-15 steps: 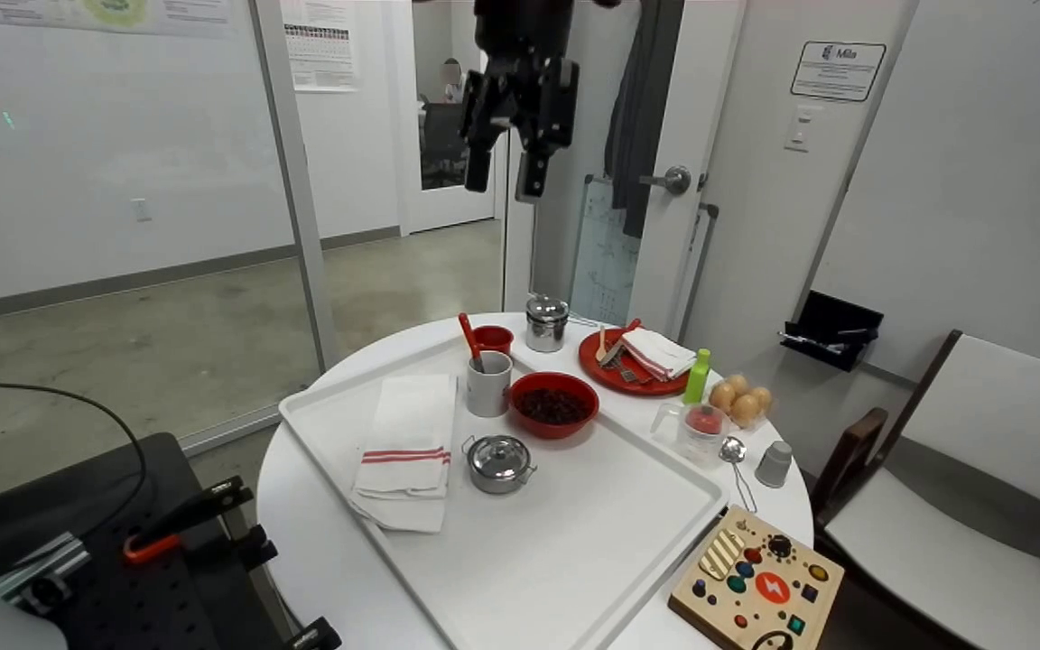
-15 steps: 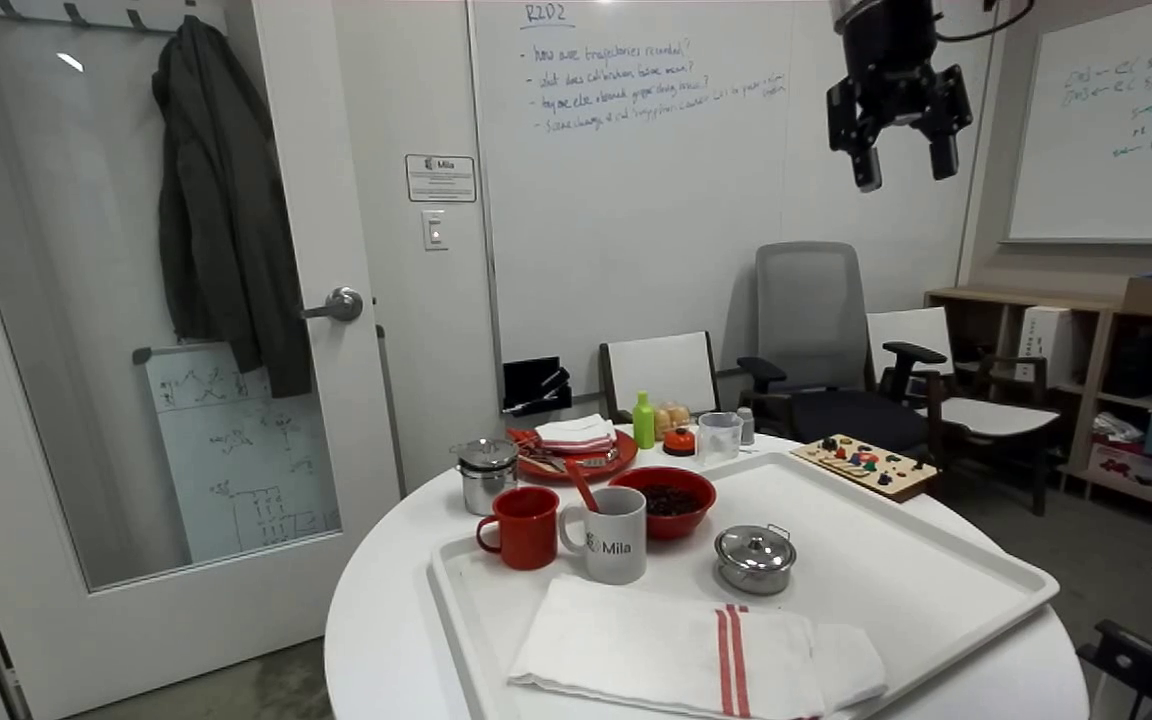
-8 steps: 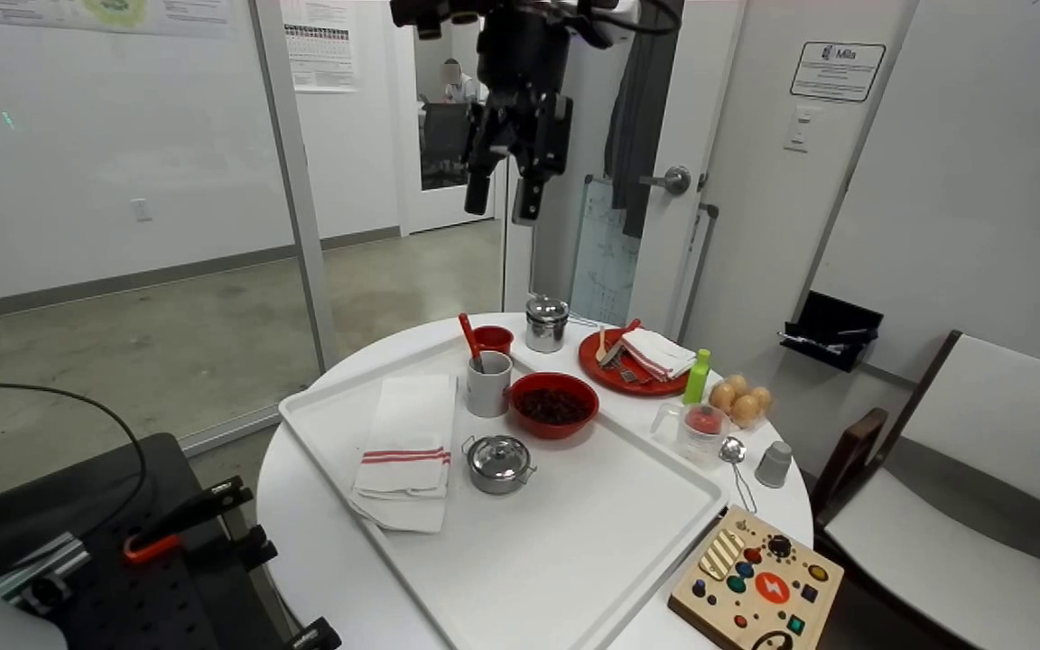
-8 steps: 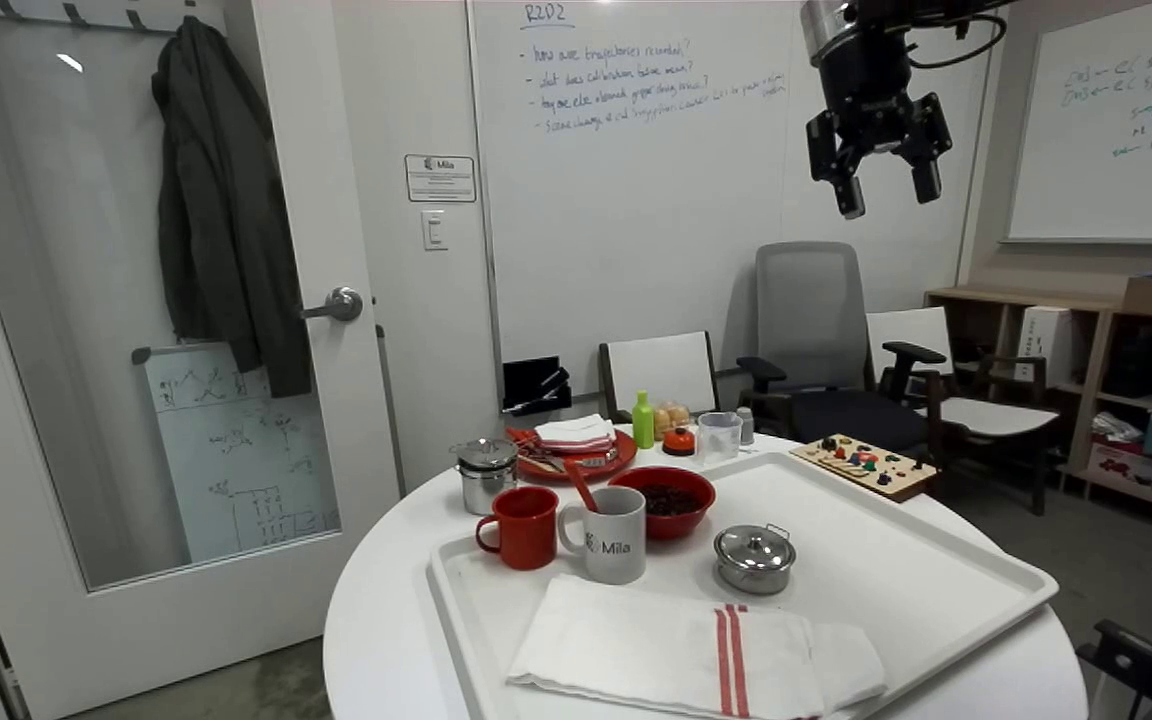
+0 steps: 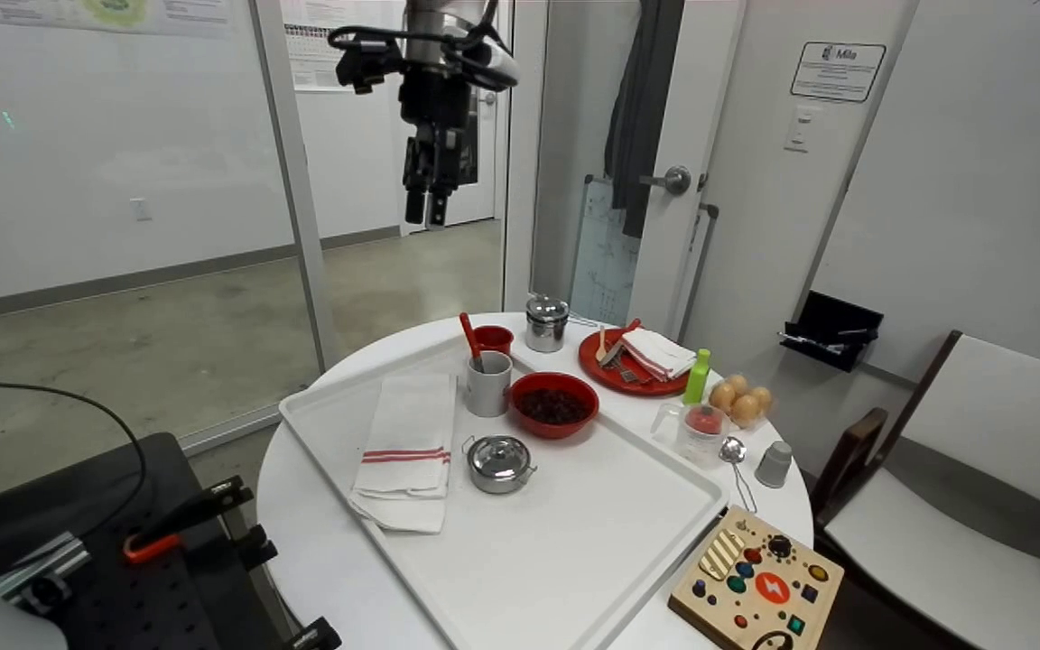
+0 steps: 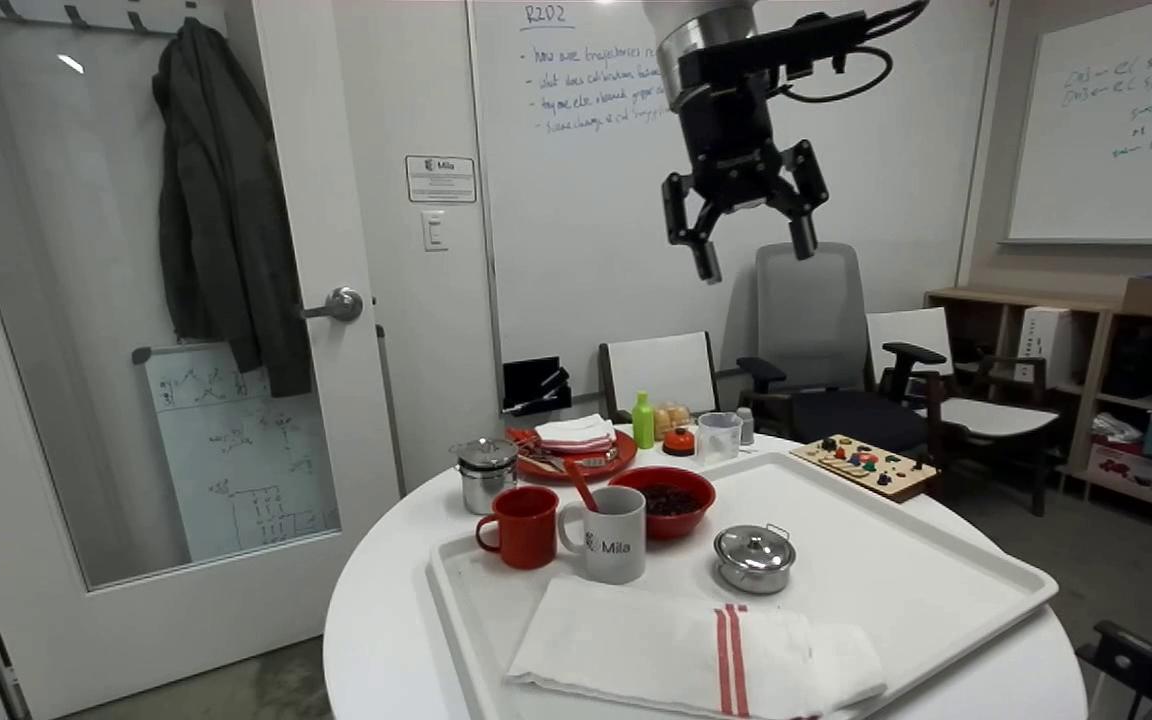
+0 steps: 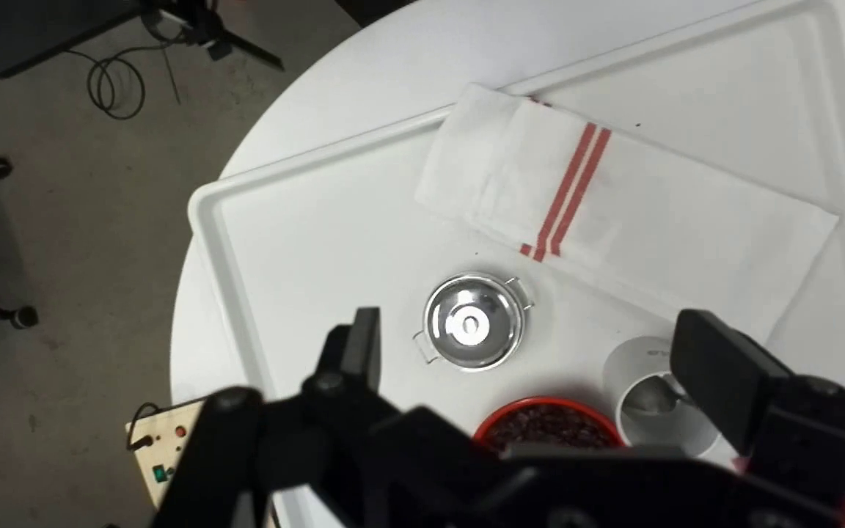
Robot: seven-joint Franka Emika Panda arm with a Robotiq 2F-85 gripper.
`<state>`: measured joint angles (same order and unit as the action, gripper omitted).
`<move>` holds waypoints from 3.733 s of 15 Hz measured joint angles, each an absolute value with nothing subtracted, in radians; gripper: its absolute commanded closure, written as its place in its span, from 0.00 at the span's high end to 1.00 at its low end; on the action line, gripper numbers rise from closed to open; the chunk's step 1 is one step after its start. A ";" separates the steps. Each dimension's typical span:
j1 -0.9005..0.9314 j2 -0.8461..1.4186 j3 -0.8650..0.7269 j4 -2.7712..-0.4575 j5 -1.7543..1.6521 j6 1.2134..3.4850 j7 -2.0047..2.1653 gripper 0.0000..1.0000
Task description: Fold the white and red towel from left to right
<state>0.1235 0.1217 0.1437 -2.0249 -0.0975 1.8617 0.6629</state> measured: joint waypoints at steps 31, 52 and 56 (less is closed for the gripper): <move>0.450 0.890 0.033 -1.401 -0.194 1.843 1.113 1.00; 0.541 1.242 -0.020 -1.009 -0.249 1.923 1.101 1.00; 0.539 1.313 -0.016 -0.937 -0.244 1.926 1.082 0.94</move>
<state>0.5395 1.3128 -0.0160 -0.9368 -0.2445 1.9256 1.0817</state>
